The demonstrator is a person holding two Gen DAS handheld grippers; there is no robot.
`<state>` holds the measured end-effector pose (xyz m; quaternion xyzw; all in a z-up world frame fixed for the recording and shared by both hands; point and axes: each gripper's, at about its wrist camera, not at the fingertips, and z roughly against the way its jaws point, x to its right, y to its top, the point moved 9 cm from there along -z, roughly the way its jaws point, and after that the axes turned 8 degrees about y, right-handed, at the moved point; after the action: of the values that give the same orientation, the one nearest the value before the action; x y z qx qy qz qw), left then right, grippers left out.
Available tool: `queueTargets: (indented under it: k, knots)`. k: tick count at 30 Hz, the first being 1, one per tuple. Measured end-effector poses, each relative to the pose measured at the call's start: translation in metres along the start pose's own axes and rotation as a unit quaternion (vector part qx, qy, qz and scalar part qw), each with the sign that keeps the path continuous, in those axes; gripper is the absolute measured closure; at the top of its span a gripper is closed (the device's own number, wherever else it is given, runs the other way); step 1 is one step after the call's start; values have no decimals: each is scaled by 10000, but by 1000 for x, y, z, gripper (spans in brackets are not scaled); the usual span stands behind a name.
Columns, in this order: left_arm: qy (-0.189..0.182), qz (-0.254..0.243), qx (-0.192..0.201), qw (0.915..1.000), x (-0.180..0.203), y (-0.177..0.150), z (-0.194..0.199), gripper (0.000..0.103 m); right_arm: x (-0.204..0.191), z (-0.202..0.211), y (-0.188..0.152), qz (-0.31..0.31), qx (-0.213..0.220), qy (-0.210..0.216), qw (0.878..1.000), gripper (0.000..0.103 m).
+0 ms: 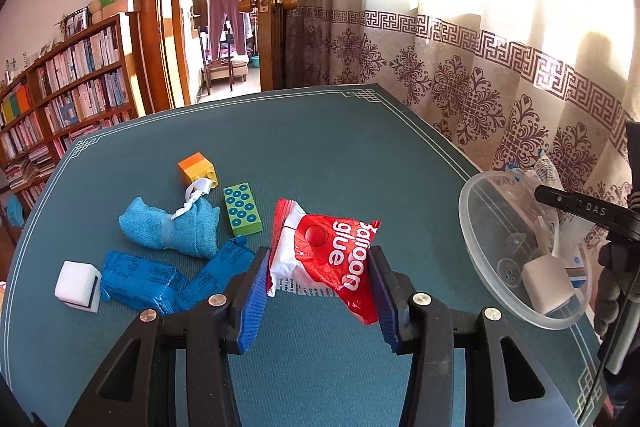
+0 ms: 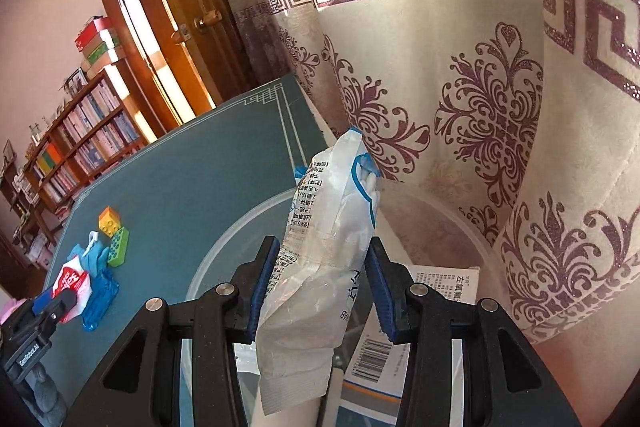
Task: Organize objects
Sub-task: 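Carry the pouch into the bowl while left tool carries the red packet, then open both tools to drop the pouch and red packet into the bowl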
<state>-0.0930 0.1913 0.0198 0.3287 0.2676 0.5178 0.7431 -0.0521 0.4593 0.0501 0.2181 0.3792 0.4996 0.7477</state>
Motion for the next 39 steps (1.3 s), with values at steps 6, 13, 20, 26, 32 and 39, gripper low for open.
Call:
queueTargets:
  k: [6,13,20,26,32,39]
  knots:
    - [-81,-141,-51,9999,20,1,-4,53,11,-3,-6,-175,-26,27,9998,58]
    - [-260,-415,-86,9988,53,0,-6,53,7,17,-10,8,210,-14,9998,58]
    - [-615,-691,-133,9956,97,-2,-8,53,-3,33,-12,285,477,-76,9984,58]
    - [-977,-884,-209,9911,132,-5,-8,53,1,33,-13,229,506,-46,9984,58]
    - [-1230,-1023,-102,9871,156,-6,-5,38,2,32,-14,204,498,3,9986,58]
    - [-1184,-800,-131,9897,143,-6,-7,26,6,33,-13,113,547,-21,9984,58]
